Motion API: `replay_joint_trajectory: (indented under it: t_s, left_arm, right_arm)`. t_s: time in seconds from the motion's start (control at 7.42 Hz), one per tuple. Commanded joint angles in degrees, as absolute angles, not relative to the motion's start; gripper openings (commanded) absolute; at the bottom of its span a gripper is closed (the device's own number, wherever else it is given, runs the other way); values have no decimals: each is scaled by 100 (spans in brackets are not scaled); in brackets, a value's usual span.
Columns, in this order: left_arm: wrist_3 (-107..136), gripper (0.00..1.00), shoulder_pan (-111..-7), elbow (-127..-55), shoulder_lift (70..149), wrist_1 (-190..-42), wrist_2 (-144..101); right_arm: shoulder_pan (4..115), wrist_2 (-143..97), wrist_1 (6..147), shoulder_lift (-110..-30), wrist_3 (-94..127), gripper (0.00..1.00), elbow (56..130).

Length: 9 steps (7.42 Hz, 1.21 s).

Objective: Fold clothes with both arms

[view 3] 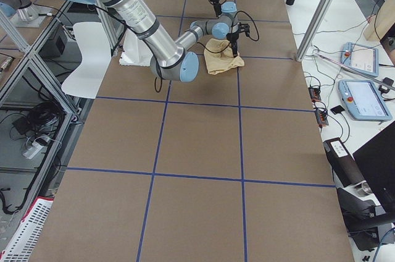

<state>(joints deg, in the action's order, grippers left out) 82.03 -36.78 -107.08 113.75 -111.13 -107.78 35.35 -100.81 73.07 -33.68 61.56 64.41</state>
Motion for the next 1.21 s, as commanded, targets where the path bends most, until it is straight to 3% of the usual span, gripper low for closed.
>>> replay_joint_trajectory:
  t_s: [0.0,0.54,1.08]
  left_arm:
    - [8183,99,-3726,-10740,11338,-11109,-10784]
    - [8034,99,-3972,-11126,10909,-11083,-11038]
    - [8024,99,-3990,-11171,10776,-11083,-11048]
  right_arm:
    - [3665,-10107,7251,-3191,6073,94,6336]
    - [3385,-10414,7321,-4138,5968,99,7766]
    - [2963,-9979,7339,-4149,5051,99,7911]
